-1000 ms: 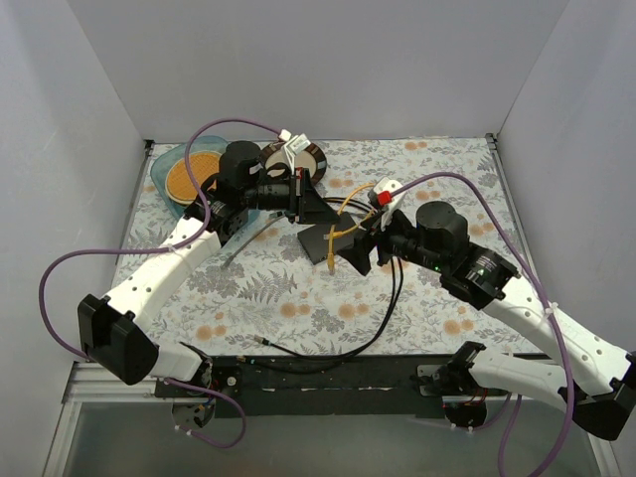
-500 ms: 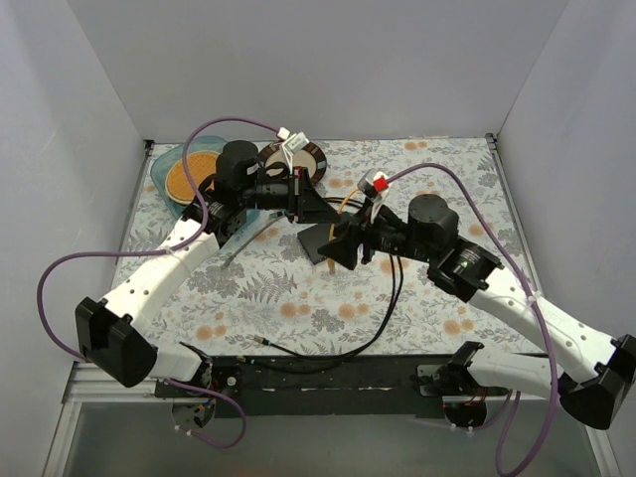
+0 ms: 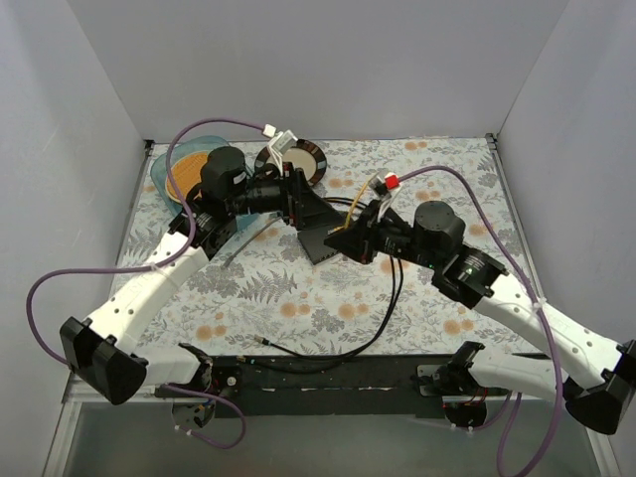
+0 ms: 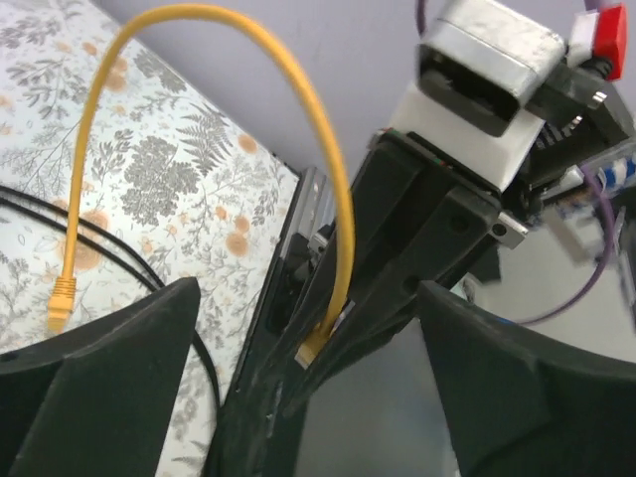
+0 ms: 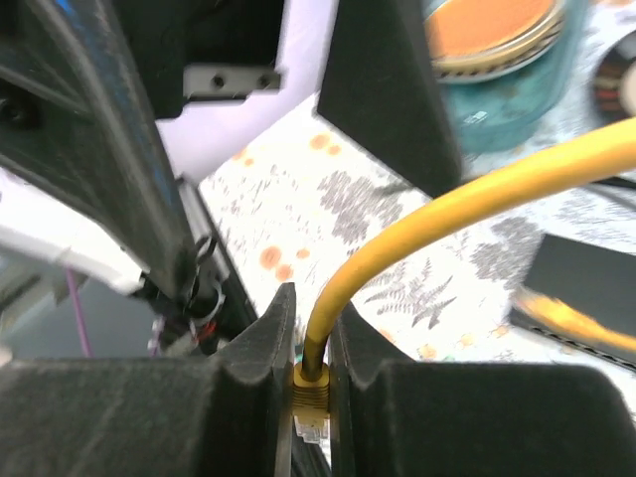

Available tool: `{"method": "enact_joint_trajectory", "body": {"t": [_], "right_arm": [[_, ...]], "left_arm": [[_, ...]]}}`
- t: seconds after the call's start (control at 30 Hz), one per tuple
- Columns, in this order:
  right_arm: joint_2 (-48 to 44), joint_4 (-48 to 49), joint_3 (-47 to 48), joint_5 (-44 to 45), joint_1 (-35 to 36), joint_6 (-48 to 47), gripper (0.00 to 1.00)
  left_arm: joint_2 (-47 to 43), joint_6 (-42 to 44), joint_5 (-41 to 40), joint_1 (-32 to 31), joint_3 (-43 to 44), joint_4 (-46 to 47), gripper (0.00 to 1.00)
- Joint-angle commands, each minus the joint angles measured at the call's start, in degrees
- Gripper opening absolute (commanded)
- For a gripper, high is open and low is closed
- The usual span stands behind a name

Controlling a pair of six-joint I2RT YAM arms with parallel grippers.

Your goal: Insert the plug into the switch port

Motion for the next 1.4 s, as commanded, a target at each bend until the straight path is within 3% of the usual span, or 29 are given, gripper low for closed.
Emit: {"method": "enact_joint_trajectory", "body": {"t": [0.0, 0.07, 0.23, 0.3, 0.47, 0.67, 0.97, 1.1, 1.33, 1.37], "right_arm": [[-6.50, 5.66, -2.88, 13.99, -0.12, 4.60, 0.01], [-10.28, 6.89, -4.99, 22.75, -0.12, 8.99, 0.01], [-18.01, 8.05, -11.58, 37.64, -0.12, 19.97, 0.01], [-18.99, 7.69, -12.64, 42.57, -0.12, 24.46, 0.01], [-17.59, 4.01, -10.99, 45.13, -0.12, 29.39, 0.01], [-15.91, 3.56, -10.45, 45.21, -0.12, 32.21, 0.01], [-16.44, 3.82, -10.54, 44.69, -0.12, 32.47, 0.01], [-16.79, 3.56, -10.98, 44.42, -0.12, 33.00, 0.01], [-17.76, 3.91, -11.59, 44.60, -0.12, 33.27, 0.01], [-17.67, 3.91, -11.42, 44.34, -0.12, 32.92, 0.01]], "left_arm": [[-7.72, 3.38, -14.26, -0.29, -2.56, -3.35, 0.98], [-10.00, 3.64, -20.17, -0.29, -5.01, -2.30, 0.98], [-14.23, 2.42, -21.50, -1.87, -9.85, 3.67, 0.98], [-14.32, 2.50, -22.98, -4.06, -11.00, 5.52, 0.90], [-8.88, 5.48, -27.03, -11.78, -9.17, 5.71, 0.79], [-1.86, 9.70, -33.18, -19.44, -5.47, 5.70, 0.75], [3.78, 11.20, -34.33, -21.91, -2.13, 6.14, 0.56], [4.75, 11.11, -34.07, -22.35, -1.78, 7.46, 0.45], [6.77, 11.73, -33.36, -22.61, -1.25, 6.93, 0.00], [6.51, 11.64, -34.15, -22.61, -1.33, 6.50, 0.00]]}}
